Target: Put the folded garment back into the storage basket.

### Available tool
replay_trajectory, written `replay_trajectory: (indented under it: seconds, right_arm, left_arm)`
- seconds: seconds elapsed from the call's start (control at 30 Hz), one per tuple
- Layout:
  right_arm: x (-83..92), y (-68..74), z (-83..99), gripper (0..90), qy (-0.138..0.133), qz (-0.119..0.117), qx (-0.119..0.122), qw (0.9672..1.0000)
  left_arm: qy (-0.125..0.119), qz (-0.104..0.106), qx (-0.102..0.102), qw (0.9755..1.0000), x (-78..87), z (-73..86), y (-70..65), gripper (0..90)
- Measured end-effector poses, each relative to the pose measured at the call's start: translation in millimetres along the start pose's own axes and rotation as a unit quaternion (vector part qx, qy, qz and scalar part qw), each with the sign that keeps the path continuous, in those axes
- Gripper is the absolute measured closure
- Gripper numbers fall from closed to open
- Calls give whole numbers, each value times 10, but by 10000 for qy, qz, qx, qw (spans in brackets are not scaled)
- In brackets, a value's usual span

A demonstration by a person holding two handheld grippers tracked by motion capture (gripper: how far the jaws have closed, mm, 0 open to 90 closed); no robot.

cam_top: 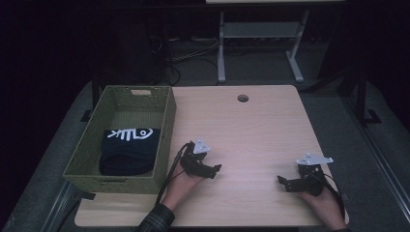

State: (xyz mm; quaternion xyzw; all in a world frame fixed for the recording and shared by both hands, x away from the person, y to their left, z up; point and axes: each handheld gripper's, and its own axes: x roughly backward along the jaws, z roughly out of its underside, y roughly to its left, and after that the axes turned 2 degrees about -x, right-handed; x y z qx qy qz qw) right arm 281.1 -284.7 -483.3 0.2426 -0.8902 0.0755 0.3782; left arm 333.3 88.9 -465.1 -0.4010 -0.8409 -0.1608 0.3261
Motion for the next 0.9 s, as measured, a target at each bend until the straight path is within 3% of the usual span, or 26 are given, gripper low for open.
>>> replay_trajectory:
  seconds: [0.13,0.9]
  right_arm:
    - [0,0,0,24,1,0,0,10000]
    - [0,1,0,24,-2,0,-5,10000]
  left_arm:
    - [220,19,-66,9997,-87,47,-12,128]
    - [140,-25,-143,9998,-119,65,-22,128]
